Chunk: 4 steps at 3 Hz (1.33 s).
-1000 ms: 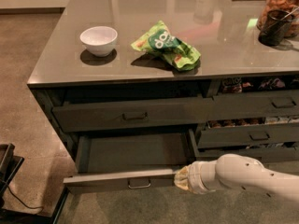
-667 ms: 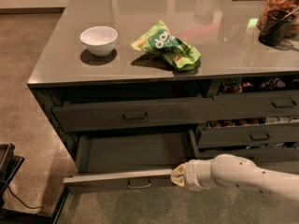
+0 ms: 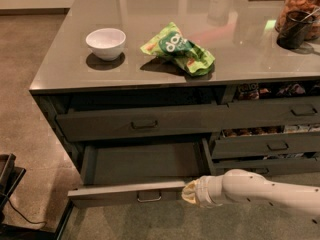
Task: Close middle drawer
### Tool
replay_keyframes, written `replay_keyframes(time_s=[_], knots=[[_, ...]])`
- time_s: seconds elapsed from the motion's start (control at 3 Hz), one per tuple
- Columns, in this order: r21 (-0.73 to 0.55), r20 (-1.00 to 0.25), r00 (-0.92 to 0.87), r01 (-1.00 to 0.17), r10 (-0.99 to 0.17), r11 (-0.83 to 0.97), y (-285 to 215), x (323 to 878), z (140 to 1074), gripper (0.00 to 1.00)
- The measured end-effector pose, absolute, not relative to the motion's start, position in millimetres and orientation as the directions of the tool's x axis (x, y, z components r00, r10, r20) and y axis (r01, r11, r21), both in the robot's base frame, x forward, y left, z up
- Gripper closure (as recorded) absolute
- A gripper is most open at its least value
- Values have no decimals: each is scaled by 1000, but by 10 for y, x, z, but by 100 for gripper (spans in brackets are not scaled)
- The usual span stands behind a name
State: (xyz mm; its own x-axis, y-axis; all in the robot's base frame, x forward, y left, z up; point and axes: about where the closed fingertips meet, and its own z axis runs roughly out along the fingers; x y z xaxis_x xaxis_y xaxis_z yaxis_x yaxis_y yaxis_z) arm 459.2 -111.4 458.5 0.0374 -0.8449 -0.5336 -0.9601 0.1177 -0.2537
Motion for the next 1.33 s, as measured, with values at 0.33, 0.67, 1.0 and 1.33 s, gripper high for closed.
replay_keyframes(time_s=[0.33, 0.67, 1.0, 1.33], knots=[[-240, -544, 25, -963, -839, 127, -1111, 4606, 4416, 100], [-256, -561, 38, -958, -827, 130, -1060, 4726, 4285, 100], [-294, -578, 65, -947, -814, 133, -990, 4891, 4196, 100], [-341, -584, 98, -930, -806, 134, -913, 5042, 4166, 100]])
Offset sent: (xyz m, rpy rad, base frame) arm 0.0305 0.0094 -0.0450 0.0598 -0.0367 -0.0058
